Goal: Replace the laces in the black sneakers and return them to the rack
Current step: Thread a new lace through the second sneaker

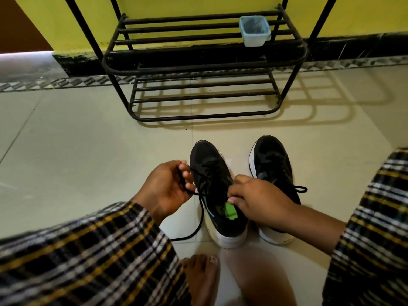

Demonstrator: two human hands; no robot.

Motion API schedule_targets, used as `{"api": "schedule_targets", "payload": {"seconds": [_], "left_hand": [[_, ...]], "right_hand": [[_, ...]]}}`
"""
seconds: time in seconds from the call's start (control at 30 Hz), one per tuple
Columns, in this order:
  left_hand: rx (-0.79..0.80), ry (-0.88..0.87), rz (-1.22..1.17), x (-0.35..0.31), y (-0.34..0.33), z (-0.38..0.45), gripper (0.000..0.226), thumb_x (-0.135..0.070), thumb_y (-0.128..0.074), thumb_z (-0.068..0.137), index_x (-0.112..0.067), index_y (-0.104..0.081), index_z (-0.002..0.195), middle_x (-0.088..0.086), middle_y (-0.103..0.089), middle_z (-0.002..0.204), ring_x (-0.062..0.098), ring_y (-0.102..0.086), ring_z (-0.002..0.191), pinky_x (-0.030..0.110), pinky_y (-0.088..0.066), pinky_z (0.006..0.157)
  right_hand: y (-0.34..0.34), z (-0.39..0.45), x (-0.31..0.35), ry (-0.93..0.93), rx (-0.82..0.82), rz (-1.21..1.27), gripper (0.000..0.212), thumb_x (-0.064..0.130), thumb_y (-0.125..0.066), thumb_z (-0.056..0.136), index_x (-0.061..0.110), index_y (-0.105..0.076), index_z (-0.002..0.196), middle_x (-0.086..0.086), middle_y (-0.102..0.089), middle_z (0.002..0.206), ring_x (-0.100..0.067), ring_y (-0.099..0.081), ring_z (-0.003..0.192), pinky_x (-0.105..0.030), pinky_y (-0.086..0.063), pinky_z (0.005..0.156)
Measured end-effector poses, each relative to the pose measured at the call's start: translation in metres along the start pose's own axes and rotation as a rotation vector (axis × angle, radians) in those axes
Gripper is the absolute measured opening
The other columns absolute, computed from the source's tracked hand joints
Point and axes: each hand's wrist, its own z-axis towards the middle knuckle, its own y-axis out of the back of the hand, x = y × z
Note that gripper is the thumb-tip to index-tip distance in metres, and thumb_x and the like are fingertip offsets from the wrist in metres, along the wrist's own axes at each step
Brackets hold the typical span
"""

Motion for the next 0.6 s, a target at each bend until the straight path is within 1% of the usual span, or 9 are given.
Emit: {"api": "schedule_targets", "payload": {"seconds": [0.1,0.17,0.2,0.27,0.3,0.37,0.43,0.5,0.6], "left_hand": [[-0.011,-0.037,0.262,0.013,0.006,0.005,0.016,-0.016,-0.043,0.096,-0.016,-0.051,0.082,-0.003,-0.048,0.062,0.007,-0.033,0.043,0.018,-0.025,0.04],[-0.058,-0.166,0.628,0.028,0.012,0.011,0.008,-0.017,-0.052,0.095,-0.013,-0.052,0.089,0.003,-0.048,0.072,0.01,-0.032,0.048,0.02,-0.024,0.044],[-0.073,-0.242,0.834,0.036,0.015,0.014,0.009,-0.02,-0.056,0.094,-0.012,-0.052,0.093,0.004,-0.05,0.075,0.011,-0.038,0.051,0.021,-0.028,0.046],[-0.085,-0.382,1.206,0.052,0.023,0.02,0.021,-0.03,-0.061,0.09,-0.015,-0.054,0.104,-0.001,-0.06,0.09,0.011,-0.055,0.073,0.023,-0.039,0.06],[-0.093,-0.444,1.311,0.056,0.026,0.021,0.026,-0.033,-0.062,0.089,-0.017,-0.055,0.108,-0.003,-0.061,0.097,0.011,-0.057,0.084,0.022,-0.04,0.068],[-0.086,-0.554,1.368,0.057,0.026,0.023,0.027,-0.033,-0.065,0.086,-0.018,-0.058,0.108,-0.006,-0.061,0.099,0.01,-0.056,0.086,0.02,-0.039,0.074],[-0.073,-0.658,1.386,0.054,0.022,0.025,0.024,-0.031,-0.067,0.083,-0.02,-0.059,0.103,-0.007,-0.061,0.099,0.008,-0.053,0.069,0.023,-0.042,0.07],[-0.072,-0.705,1.419,0.053,0.018,0.026,0.022,-0.03,-0.066,0.082,-0.021,-0.058,0.101,-0.006,-0.06,0.101,0.009,-0.051,0.062,0.029,-0.047,0.069],[-0.069,-0.683,1.406,0.055,0.02,0.026,0.028,-0.031,-0.064,0.083,-0.022,-0.055,0.109,-0.004,-0.059,0.107,0.016,-0.059,0.074,0.032,-0.05,0.074]], "right_hand": [[-0.003,-0.001,0.004,-0.005,0.075,-0.097,0.023,0.035,-0.041,0.098,0.021,-0.059,0.102,-0.001,-0.049,0.102,-0.024,-0.056,0.089,-0.028,-0.036,0.065],[-0.008,-0.001,0.005,-0.031,0.068,-0.11,0.024,0.034,-0.039,0.098,0.017,-0.054,0.091,-0.003,-0.051,0.087,-0.025,-0.054,0.078,-0.029,-0.031,0.055],[-0.01,-0.001,0.005,-0.05,0.058,-0.097,0.024,0.034,-0.039,0.098,0.016,-0.05,0.085,-0.003,-0.048,0.076,-0.023,-0.05,0.068,-0.03,-0.029,0.049],[-0.014,-0.001,0.005,-0.079,0.047,-0.065,0.026,0.033,-0.04,0.098,0.015,-0.046,0.08,0.0,-0.039,0.063,-0.017,-0.038,0.055,-0.027,-0.024,0.044],[-0.016,-0.001,0.006,-0.085,0.054,-0.054,0.026,0.033,-0.04,0.098,0.014,-0.047,0.08,0.001,-0.038,0.062,-0.016,-0.036,0.054,-0.027,-0.023,0.044],[-0.019,-0.002,0.006,-0.088,0.071,-0.033,0.027,0.033,-0.042,0.097,0.014,-0.051,0.081,0.002,-0.039,0.062,-0.019,-0.04,0.058,-0.028,-0.027,0.045],[-0.021,-0.003,0.006,-0.082,0.089,-0.023,0.025,0.033,-0.043,0.096,0.016,-0.05,0.078,0.002,-0.041,0.064,-0.021,-0.046,0.065,-0.03,-0.033,0.051],[-0.024,-0.004,0.005,-0.069,0.108,-0.024,0.025,0.034,-0.044,0.096,0.017,-0.051,0.079,0.0,-0.046,0.07,-0.023,-0.052,0.072,-0.032,-0.04,0.059],[-0.026,-0.005,0.002,-0.08,0.115,0.012,0.02,0.025,-0.044,0.097,0.012,-0.057,0.088,-0.008,-0.059,0.084,-0.026,-0.057,0.081,-0.037,-0.045,0.066]]}}
